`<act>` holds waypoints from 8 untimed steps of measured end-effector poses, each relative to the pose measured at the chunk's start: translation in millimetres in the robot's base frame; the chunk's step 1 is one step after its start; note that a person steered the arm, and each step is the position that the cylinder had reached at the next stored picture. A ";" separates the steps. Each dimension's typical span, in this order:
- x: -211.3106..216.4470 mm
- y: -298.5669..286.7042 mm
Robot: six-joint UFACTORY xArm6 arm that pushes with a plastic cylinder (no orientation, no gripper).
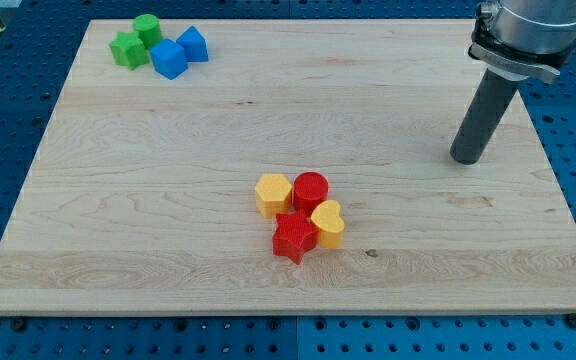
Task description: Push the red star along with heart slightly up
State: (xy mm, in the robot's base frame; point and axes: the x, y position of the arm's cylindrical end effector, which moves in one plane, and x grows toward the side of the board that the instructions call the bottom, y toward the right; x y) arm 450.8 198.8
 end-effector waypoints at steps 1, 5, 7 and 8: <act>0.0 0.0; 114.0 -85.2; 159.8 -194.1; 160.0 -215.7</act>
State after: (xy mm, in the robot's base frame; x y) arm 610.8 -16.9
